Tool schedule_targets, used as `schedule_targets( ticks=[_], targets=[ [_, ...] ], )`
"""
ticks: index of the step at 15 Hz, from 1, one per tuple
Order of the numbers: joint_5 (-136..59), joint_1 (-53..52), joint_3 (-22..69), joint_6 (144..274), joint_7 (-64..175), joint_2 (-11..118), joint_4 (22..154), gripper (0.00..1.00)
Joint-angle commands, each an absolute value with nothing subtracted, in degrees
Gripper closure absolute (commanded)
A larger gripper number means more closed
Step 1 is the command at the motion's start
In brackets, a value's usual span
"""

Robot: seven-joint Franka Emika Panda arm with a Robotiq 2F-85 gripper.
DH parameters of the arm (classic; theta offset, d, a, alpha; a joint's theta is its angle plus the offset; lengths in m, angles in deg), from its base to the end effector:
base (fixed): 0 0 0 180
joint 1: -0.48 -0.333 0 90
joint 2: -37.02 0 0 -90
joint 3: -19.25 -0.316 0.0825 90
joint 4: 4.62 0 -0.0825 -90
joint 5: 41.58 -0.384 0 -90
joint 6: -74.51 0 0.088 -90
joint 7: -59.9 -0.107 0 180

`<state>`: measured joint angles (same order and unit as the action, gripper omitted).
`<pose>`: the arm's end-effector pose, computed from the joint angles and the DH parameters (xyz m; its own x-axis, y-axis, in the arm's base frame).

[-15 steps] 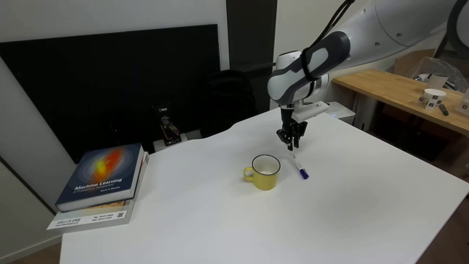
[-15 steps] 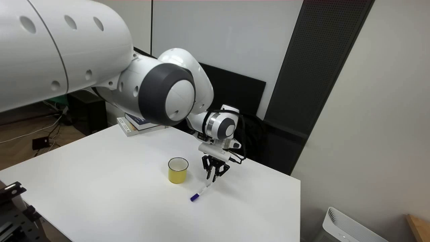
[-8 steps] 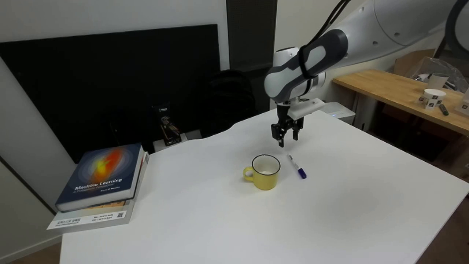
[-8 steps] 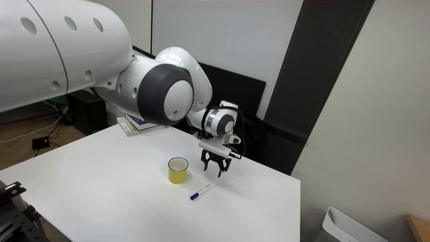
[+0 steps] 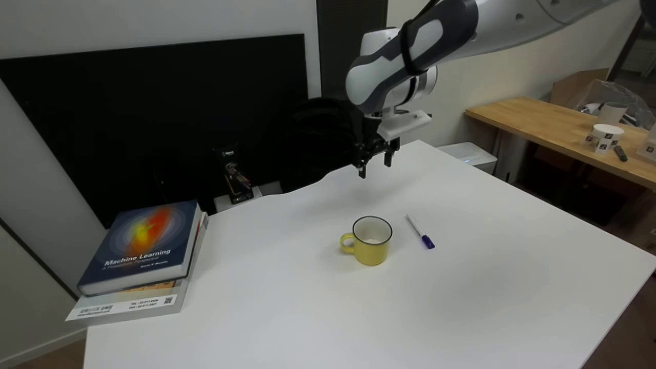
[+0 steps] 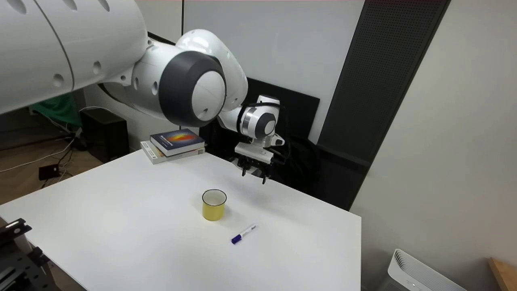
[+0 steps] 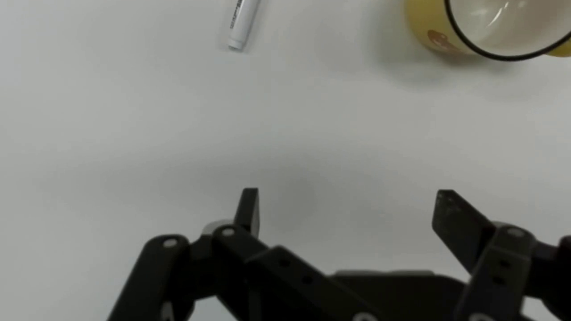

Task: Remove the marker from the mug and put it on the table

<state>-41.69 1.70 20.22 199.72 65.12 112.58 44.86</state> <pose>0.7763 -0.0240 0.0723 0.9979 0.0645 0.0017 0.0644 -0.9978 0.0150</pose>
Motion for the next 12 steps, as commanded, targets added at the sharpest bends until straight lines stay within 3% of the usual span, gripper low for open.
schedule_targets(
  ticks=[1,7,8,12],
  targets=[
    [-42.1,-0.3,20.5,199.5,61.0,107.7,49.2,0.00],
    [-41.7,-3.3,20.8,199.2,58.3,102.6,55.5,0.00],
    [-41.2,-2.4,19.9,199.3,60.1,106.9,49.7,0.00],
    [-41.2,-2.9,19.9,199.3,59.9,105.1,52.4,0.00]
  ],
)
